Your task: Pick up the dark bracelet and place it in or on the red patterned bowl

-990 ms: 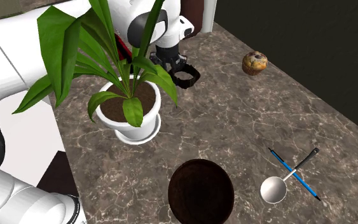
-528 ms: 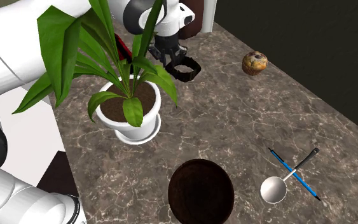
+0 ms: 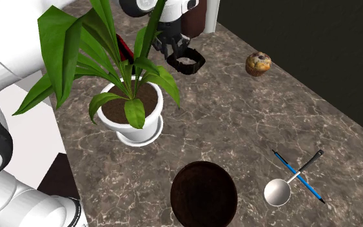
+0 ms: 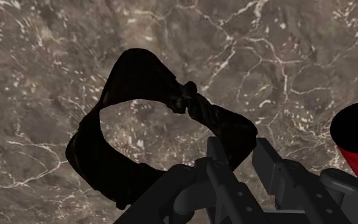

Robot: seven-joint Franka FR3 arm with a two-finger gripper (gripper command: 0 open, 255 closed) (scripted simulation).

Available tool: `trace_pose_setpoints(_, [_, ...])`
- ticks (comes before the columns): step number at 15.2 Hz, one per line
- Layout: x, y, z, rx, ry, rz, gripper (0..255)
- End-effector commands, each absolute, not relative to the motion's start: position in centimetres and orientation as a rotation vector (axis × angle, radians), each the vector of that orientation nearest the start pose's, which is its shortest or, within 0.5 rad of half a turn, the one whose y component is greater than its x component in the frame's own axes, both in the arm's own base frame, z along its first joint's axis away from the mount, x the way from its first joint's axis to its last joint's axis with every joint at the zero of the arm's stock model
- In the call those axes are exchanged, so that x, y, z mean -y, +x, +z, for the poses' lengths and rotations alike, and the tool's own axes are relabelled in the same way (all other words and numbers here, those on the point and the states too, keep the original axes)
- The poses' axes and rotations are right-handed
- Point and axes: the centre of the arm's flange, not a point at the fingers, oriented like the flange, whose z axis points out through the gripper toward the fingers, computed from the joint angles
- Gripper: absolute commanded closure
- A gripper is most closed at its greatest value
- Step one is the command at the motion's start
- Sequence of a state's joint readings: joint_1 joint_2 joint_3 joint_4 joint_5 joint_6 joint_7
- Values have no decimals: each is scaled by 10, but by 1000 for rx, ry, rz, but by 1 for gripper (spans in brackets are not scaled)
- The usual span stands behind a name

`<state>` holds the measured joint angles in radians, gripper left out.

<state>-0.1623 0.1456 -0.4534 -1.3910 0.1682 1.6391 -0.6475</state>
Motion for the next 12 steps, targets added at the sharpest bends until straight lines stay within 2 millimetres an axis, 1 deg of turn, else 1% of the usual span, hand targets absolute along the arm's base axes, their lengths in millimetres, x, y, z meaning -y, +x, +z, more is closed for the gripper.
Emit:
trace_pose_setpoints(1, [316,514,651,60,-3115,-243,255])
trace_pose_setpoints(7, [316,514,682,60,-3115,-243,255])
trace_pose_setpoints(8, [316,514,684,60,-3115,-243,255])
trace_pose_setpoints(12, [331,464,686,60,-3115,-243,255])
